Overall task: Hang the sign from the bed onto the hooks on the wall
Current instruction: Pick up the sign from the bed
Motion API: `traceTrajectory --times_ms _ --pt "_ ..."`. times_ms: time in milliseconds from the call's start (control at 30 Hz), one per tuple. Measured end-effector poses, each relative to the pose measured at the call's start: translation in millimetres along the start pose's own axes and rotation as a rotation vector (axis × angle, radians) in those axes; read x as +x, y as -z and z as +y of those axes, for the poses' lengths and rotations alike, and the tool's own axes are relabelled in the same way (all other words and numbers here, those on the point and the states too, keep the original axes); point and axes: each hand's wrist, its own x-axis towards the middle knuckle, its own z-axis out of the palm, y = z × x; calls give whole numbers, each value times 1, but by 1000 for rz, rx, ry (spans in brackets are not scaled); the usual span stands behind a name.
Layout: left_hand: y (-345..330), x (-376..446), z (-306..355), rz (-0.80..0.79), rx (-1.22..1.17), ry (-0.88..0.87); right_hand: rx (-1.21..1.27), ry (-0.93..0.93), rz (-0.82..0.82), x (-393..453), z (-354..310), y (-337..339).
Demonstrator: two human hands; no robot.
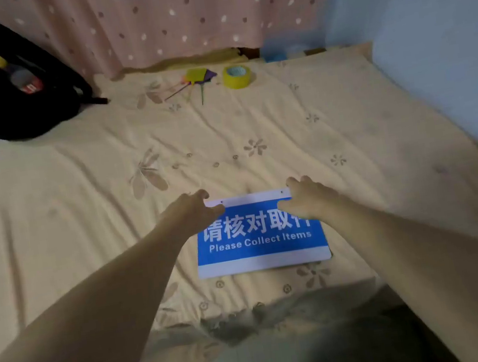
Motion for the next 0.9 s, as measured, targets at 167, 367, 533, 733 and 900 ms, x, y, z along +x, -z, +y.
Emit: traceTrajectory --times_ms 167,367,533,733,900 --pt "-44 23 -1 -177 -156 165 261 -165 -191 21 11 -32" --pt "-86 48 4 -208 -251 355 361 -333 -212 37 24 -58" --pt "-96 58 5 -156 -246 406 422 -432 -174 46 27 -57" --pt "-100 60 -3 -154 -270 434 503 -509 -121 57 31 -66" --pt "-93 60 -13 -128 -447 460 770 -626 4 59 25 -69"
